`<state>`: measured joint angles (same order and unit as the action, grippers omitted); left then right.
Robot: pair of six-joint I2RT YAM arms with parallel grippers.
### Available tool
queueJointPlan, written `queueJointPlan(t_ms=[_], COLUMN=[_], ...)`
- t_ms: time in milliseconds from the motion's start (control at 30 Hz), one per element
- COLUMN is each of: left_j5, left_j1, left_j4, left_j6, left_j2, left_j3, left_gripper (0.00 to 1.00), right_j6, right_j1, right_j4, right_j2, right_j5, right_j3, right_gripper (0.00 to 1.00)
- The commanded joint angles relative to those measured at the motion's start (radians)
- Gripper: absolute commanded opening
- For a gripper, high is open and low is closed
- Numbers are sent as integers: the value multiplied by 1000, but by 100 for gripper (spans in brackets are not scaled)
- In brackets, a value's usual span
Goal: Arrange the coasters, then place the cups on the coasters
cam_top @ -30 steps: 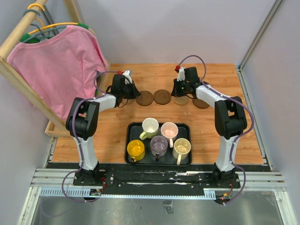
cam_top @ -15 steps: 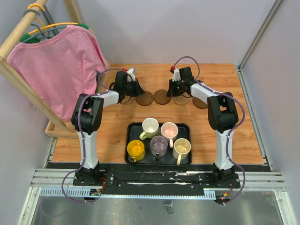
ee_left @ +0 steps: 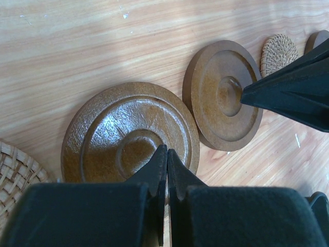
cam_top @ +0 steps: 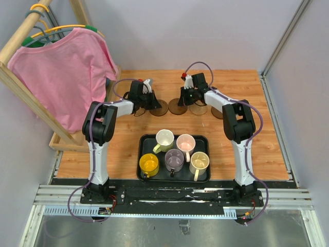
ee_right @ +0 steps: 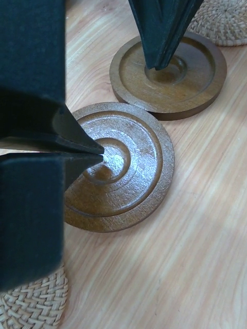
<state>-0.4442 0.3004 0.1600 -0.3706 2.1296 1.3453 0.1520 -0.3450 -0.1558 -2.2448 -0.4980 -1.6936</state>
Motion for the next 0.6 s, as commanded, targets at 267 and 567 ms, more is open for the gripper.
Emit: queueJointPlan(t_ms=[267, 567], left_j5=[-1, 7], left_j1=[7, 6], left_j4=[-84, -89], left_j6=[-6, -4], left_j2=[70, 68], left_j3=[89, 88], left_gripper=[2, 2], right_j6=[-17, -5], right_j1=[-24, -23], right_j4=[-46, -44], right_j2=[-10, 49], right_j5=[42, 77], right_j3=[56, 152], right_gripper=[1, 1])
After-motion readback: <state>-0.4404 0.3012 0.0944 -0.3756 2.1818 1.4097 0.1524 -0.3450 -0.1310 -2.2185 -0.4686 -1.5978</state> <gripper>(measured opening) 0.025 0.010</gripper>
